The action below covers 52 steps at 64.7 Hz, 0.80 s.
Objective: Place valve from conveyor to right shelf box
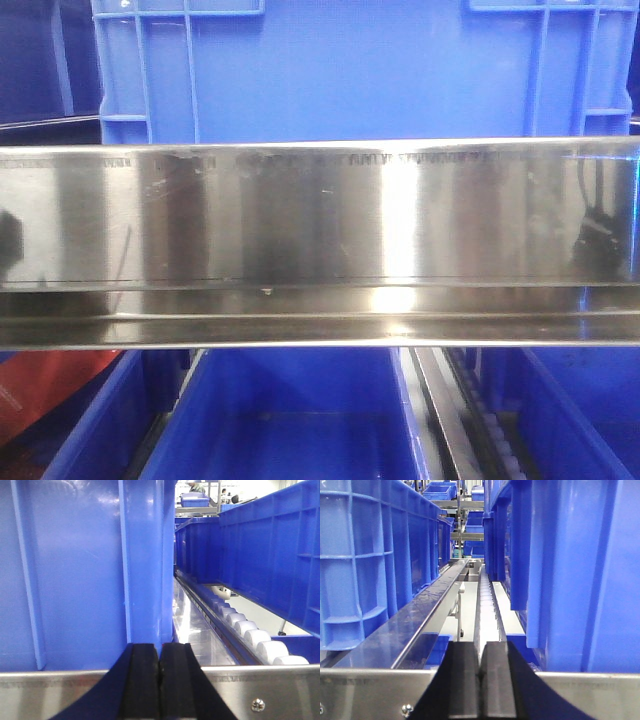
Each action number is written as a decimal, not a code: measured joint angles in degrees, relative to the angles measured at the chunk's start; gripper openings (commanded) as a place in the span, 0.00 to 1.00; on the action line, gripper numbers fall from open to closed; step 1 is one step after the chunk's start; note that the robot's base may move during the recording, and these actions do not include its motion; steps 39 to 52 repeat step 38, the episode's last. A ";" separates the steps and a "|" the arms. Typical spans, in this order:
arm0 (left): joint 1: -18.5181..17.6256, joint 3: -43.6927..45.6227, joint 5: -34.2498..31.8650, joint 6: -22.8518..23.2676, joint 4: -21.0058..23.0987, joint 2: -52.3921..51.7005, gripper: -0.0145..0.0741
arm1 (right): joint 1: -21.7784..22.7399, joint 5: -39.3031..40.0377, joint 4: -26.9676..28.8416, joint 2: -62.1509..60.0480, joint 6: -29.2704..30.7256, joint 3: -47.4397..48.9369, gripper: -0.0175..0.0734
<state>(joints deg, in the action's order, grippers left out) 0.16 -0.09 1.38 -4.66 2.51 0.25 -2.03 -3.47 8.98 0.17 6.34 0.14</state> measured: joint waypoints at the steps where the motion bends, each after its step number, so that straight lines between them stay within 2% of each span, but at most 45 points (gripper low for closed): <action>1: 0.00 0.00 0.00 0.00 0.00 0.00 0.04 | 0.00 0.00 0.00 0.00 0.00 0.00 0.01; 52: 0.00 0.00 0.00 0.00 0.00 0.00 0.04 | 0.00 0.00 0.00 0.00 0.00 0.00 0.01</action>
